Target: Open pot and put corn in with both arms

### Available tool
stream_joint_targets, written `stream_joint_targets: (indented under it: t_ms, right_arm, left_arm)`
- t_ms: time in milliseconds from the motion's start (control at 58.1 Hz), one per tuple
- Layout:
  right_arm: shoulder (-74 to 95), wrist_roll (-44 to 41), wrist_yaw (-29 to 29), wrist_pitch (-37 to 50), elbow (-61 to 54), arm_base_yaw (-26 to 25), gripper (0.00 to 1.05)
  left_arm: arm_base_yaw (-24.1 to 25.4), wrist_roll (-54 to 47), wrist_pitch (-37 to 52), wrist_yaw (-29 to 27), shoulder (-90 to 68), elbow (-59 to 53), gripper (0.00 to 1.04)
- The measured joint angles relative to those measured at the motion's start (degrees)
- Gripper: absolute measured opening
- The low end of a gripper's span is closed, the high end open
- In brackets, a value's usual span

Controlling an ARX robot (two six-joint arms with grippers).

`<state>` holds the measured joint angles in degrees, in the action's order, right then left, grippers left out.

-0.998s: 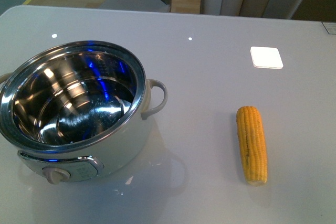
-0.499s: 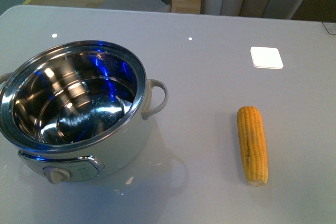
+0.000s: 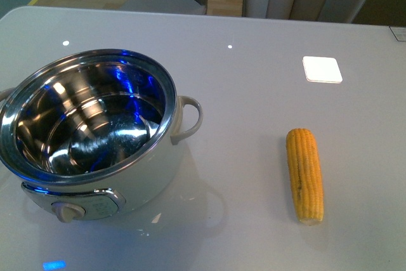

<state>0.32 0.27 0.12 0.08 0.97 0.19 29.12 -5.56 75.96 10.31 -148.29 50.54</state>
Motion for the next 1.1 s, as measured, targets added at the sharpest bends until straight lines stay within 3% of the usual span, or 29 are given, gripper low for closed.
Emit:
stream_joint_targets:
  t_ms: [378,551,671,1101]
  right_arm:
    - [0.00,-0.02,0.00,0.00,0.00,0.00,0.96]
    - [0.00,0.00,-0.02,0.00,0.00,0.00,0.96]
    - [0.00,-0.02,0.00,0.00,0.00,0.00,0.96]
    - [0.00,0.00,-0.02,0.00,0.00,0.00,0.96]
  left_arm:
    - [-0.11,0.11,0.55,0.28,-3.58,2.05,0.45]
    - [-0.39,0.74,0.94,0.24,-2.23,-0.07,0.83]
    - [-0.94,1.11,0.94,0.22,1.33,-2.54,0.99]
    - [-4.04,4.81,-4.63,-1.25,30.53,-15.12,0.98]
